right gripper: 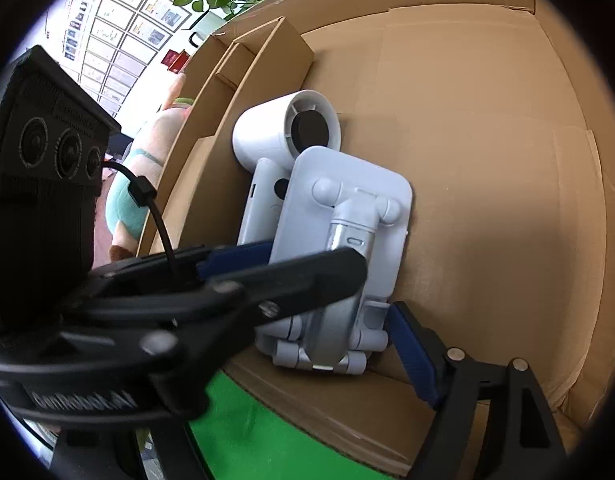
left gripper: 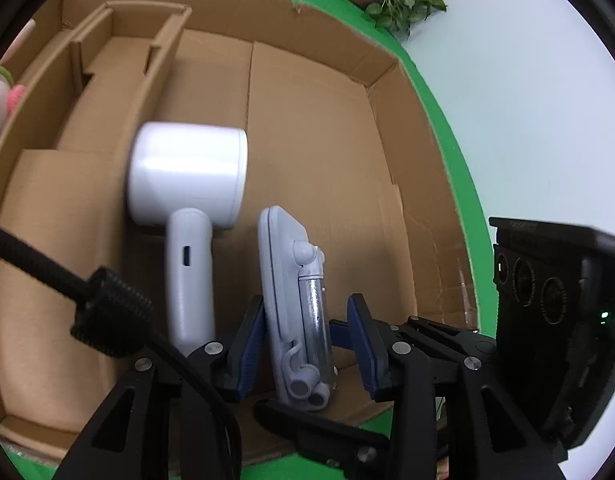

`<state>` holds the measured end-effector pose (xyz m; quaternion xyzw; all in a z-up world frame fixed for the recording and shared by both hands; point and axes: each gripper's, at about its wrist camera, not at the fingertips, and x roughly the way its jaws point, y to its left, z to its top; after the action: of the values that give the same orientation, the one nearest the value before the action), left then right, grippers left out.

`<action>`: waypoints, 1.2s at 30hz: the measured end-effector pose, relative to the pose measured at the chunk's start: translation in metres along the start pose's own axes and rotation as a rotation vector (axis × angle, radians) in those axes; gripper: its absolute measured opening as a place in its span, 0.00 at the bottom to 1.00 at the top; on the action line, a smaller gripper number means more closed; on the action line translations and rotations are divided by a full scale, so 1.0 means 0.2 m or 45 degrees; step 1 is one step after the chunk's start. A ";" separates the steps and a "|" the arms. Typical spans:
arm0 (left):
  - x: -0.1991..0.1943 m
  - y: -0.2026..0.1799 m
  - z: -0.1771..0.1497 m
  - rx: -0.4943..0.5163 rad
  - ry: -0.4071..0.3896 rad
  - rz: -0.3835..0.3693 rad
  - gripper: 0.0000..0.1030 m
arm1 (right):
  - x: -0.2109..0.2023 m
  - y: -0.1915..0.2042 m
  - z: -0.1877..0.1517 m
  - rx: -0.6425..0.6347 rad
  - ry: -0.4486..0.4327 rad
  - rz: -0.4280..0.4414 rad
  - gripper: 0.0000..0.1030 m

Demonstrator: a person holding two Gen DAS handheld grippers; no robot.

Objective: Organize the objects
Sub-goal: 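Lower the phone stand beside the hair dryer and open the left gripper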

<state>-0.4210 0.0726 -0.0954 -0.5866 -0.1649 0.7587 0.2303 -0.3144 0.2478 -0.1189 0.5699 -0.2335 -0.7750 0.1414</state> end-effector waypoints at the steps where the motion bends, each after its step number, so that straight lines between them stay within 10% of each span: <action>1: -0.03 0.00 -0.01 0.007 -0.019 0.002 0.38 | -0.01 0.00 -0.01 -0.011 -0.005 -0.011 0.77; 16: -0.54 0.19 -0.11 0.109 -0.367 0.265 0.50 | -0.03 -0.03 0.06 -0.012 -0.070 -0.223 0.73; 36: -0.35 0.28 -0.11 0.044 -0.313 0.344 0.58 | 0.07 0.09 0.11 -0.108 -0.073 -0.323 0.51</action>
<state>-0.3934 -0.0128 -0.0725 -0.5021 -0.0983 0.8516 0.1143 -0.3408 0.2306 -0.1151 0.5661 -0.1305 -0.8118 0.0593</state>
